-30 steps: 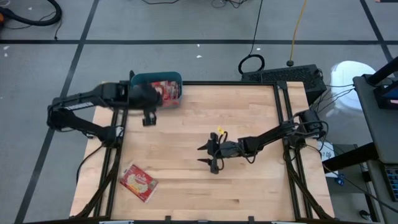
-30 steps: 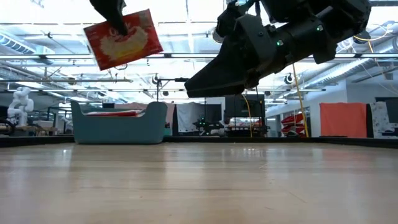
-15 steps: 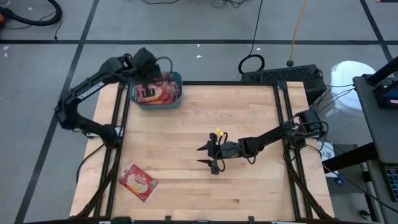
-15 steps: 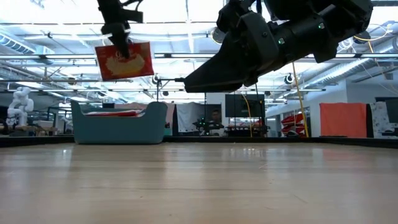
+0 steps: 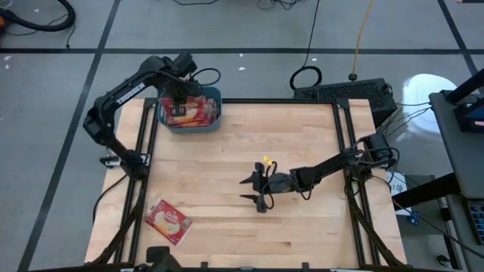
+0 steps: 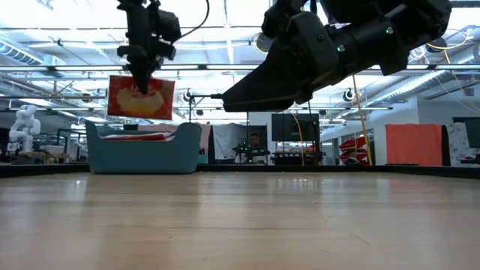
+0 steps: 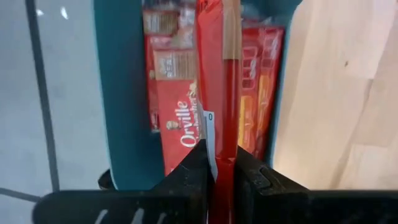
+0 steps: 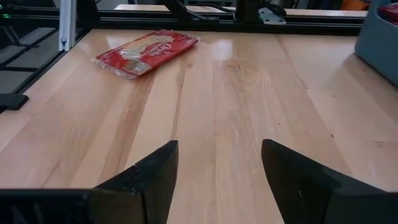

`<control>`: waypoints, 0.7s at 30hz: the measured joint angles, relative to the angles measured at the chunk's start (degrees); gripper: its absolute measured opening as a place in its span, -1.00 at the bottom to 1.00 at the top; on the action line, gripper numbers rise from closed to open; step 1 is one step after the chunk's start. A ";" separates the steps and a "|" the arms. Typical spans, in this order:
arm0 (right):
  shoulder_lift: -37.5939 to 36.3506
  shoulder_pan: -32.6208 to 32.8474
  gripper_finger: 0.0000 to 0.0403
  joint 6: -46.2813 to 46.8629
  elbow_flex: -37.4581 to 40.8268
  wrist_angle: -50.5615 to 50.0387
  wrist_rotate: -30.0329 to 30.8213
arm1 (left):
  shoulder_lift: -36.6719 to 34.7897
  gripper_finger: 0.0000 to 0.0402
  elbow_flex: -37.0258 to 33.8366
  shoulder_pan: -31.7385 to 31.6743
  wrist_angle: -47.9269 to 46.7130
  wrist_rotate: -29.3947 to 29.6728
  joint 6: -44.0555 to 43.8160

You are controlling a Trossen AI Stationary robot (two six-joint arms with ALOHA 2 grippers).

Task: Sort popcorn bags into baskets
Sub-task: Put the red popcorn bag into the blue bin

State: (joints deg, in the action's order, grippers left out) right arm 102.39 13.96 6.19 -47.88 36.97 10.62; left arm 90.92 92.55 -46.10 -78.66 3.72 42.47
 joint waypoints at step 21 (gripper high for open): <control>0.02 0.04 0.10 0.17 0.02 -0.39 -0.16 | 5.18 -0.79 -0.04 -5.91 -2.19 -1.67 -6.78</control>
State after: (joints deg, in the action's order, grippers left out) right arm 102.41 14.00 6.36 -47.86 36.58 10.46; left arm 96.09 92.51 -52.00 -80.85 2.05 35.69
